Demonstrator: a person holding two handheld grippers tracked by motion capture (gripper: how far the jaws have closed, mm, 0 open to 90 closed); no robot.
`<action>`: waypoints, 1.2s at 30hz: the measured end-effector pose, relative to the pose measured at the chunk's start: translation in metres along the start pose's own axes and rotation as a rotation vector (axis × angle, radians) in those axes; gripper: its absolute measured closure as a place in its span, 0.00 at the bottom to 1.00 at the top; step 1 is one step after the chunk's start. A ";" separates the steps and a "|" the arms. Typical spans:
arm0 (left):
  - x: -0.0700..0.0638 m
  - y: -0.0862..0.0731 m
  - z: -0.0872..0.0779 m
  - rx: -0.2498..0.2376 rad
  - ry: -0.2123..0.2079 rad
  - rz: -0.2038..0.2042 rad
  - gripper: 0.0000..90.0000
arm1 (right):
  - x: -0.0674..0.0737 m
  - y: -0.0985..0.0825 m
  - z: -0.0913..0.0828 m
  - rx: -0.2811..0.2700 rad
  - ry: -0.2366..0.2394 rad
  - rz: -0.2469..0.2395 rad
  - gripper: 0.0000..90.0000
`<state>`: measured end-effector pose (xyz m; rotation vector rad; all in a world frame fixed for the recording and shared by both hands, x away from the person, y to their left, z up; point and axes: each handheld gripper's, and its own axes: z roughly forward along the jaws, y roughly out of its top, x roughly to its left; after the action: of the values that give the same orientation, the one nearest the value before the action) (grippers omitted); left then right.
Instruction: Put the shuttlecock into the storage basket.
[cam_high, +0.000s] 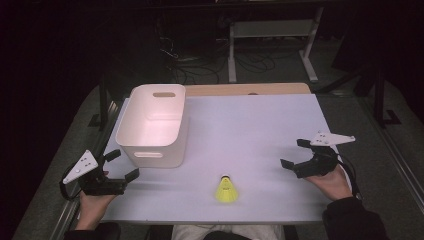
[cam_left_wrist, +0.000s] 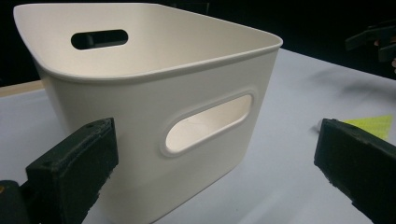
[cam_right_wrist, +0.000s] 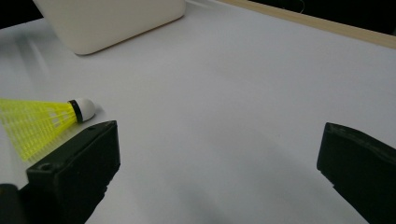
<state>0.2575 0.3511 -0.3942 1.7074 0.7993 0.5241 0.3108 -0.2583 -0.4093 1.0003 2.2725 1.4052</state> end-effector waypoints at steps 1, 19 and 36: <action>0.000 0.000 0.000 -0.001 -0.001 -0.001 0.00 | 0.000 0.000 0.000 0.000 -0.001 -0.001 0.00; 0.000 0.000 -0.001 0.004 0.002 0.000 0.00 | 0.001 0.000 -0.001 0.010 0.007 -0.002 0.00; -0.001 -0.001 -0.001 0.011 0.002 0.004 0.00 | 0.003 0.002 -0.001 0.032 0.011 -0.007 0.00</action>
<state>0.2560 0.3508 -0.3948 1.7189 0.8011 0.5255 0.3092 -0.2566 -0.4071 0.9955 2.3119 1.3788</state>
